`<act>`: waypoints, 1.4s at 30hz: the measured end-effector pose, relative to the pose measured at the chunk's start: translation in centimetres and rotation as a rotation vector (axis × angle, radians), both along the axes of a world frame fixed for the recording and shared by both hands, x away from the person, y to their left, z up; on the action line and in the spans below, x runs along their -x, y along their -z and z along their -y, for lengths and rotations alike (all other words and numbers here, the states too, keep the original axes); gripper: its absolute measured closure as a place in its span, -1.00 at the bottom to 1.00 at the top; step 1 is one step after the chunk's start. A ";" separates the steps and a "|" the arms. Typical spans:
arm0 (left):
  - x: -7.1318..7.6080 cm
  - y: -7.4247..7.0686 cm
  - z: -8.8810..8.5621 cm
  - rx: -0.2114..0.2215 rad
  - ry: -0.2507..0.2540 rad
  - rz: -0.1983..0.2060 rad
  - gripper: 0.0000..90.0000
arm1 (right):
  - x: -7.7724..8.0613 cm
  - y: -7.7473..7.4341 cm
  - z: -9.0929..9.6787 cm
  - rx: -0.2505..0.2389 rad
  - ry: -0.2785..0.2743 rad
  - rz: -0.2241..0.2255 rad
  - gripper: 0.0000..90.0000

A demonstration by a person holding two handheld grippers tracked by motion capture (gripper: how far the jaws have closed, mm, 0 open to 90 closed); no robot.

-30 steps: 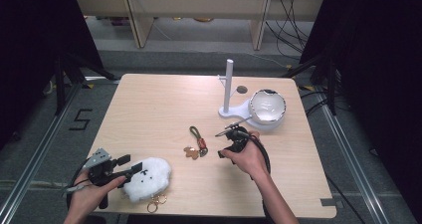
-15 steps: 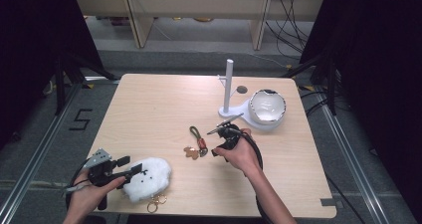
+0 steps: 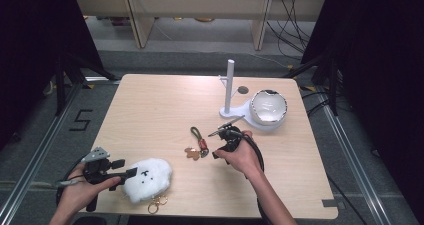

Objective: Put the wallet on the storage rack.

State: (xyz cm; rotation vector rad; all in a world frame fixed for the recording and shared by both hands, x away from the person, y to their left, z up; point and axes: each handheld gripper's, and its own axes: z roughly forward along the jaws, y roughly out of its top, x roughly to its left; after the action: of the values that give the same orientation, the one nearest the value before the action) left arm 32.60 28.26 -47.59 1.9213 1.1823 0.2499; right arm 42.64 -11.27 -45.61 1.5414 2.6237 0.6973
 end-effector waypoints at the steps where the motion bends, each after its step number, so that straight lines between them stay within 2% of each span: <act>1: -0.2 -0.1 -0.1 -0.026 0.018 -0.035 -0.25 | 0.0 0.0 0.0 -0.002 -0.004 0.005 0.18; 3: -0.2 -0.1 0.0 -0.037 0.019 -0.049 -0.25 | 0.1 0.0 0.0 -0.004 0.003 0.015 0.18; 4: -0.2 -0.1 0.1 -0.056 0.017 -0.068 -0.25 | 0.2 0.0 0.0 -0.009 -0.004 0.005 0.18; 5: -0.4 0.1 0.1 -0.072 0.034 -0.088 -0.25 | 0.1 0.2 0.0 -0.005 -0.020 0.014 0.17; 6: -0.4 0.1 0.1 -0.072 0.034 -0.088 -0.25 | 0.1 0.2 0.0 -0.007 -0.032 0.017 0.17; 7: -0.6 0.3 0.2 -0.051 0.036 -0.099 -0.25 | 0.2 0.2 -0.1 -0.004 -0.026 0.004 0.17; 8: -0.9 0.5 0.2 -0.092 0.026 -0.120 -0.25 | 0.2 0.3 0.0 0.000 -0.033 0.013 0.17; 10: -1.2 0.8 0.2 -0.084 0.039 -0.121 -0.25 | 0.2 0.3 0.0 -0.001 -0.035 0.014 0.16; 11: -1.3 1.2 0.4 -0.061 0.021 -0.114 -0.25 | 0.3 0.3 0.0 -0.008 -0.019 0.008 0.16; 12: -1.6 1.2 0.3 -0.077 0.049 -0.133 -0.25 | 0.3 0.3 0.0 -0.009 -0.020 0.007 0.16; 14: -1.9 1.6 0.5 -0.069 0.034 -0.163 -0.25 | 0.4 0.5 0.0 -0.015 -0.009 0.021 0.15; 15: -2.2 1.8 0.7 -0.099 0.033 -0.177 -0.24 | 0.4 0.4 0.1 -0.012 -0.016 0.011 0.15; 18: -2.4 2.1 0.8 -0.101 0.046 -0.192 -0.18 | 0.5 0.3 0.1 -0.020 -0.011 -0.011 0.15; 19: -2.4 2.2 1.0 -0.095 0.045 -0.195 -0.18 | 0.5 0.3 0.0 -0.012 -0.003 -0.009 0.15; 20: -2.5 2.4 1.2 -0.114 0.050 -0.205 -0.16 | 0.4 0.3 0.2 -0.021 -0.034 0.003 0.15; 22: -2.5 2.4 1.2 -0.111 0.045 -0.214 -0.16 | 0.3 0.3 0.3 -0.027 -0.048 0.013 0.15; 23: -2.5 2.5 1.2 -0.108 0.042 -0.216 -0.15 | 0.4 0.2 0.2 -0.028 -0.026 0.005 0.14; 25: -2.6 2.5 1.2 -0.107 0.038 -0.228 -0.13 | 0.5 0.2 0.1 -0.020 -0.020 0.006 0.14; 26: -2.6 2.5 1.2 -0.115 0.041 -0.230 -0.09 | 0.4 0.1 0.2 -0.021 -0.046 0.012 0.14; 28: -2.6 2.5 1.3 -0.119 0.031 -0.224 -0.06 | 0.4 0.2 0.2 -0.026 -0.057 0.027 0.14; 29: -2.6 2.6 1.3 -0.129 0.030 -0.211 0.05 | 0.6 0.1 0.0 -0.027 -0.028 0.010 0.14; 30: -2.6 2.4 1.3 -0.139 0.038 -0.228 0.09 | 0.6 0.1 -0.1 -0.028 -0.030 0.010 0.14; 33: -2.6 2.4 1.4 -0.167 0.047 -0.214 0.19 | 0.6 0.1 0.0 -0.032 -0.033 0.008 0.14; 35: -2.5 2.4 1.4 -0.177 0.056 -0.197 0.35 | 0.8 0.0 -0.1 -0.042 -0.028 -0.004 0.14; 36: -2.4 2.2 1.4 -0.207 0.060 -0.178 0.43 | 0.8 0.0 -0.1 -0.042 -0.028 -0.005 0.14; 37: -2.3 2.1 1.4 -0.207 0.068 -0.158 0.51 | 0.8 0.1 -0.1 -0.041 -0.031 -0.004 0.14; 38: -2.3 2.1 1.4 -0.207 0.068 -0.158 0.57 | 0.8 0.1 -0.1 -0.041 -0.031 -0.004 0.14; 39: -2.2 2.0 1.3 -0.222 0.093 -0.126 0.64 | 0.7 0.1 0.0 -0.036 -0.039 0.004 0.14; 40: -2.2 2.0 1.3 -0.222 0.093 -0.126 0.67 | 0.7 0.2 -0.1 -0.029 -0.030 -0.003 0.14; 41: -2.1 2.0 1.4 -0.226 0.100 -0.122 0.70 | 0.6 0.3 0.0 -0.034 -0.059 0.017 0.14; 42: -2.0 1.9 1.4 -0.241 0.113 -0.103 0.72 | 0.7 0.3 -0.1 -0.037 -0.047 0.011 0.14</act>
State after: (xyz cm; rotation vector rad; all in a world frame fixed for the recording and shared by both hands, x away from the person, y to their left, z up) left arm 34.61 26.89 -49.46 2.2274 1.1475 0.2436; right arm 41.98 -11.22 -45.88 1.4844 2.6625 0.7587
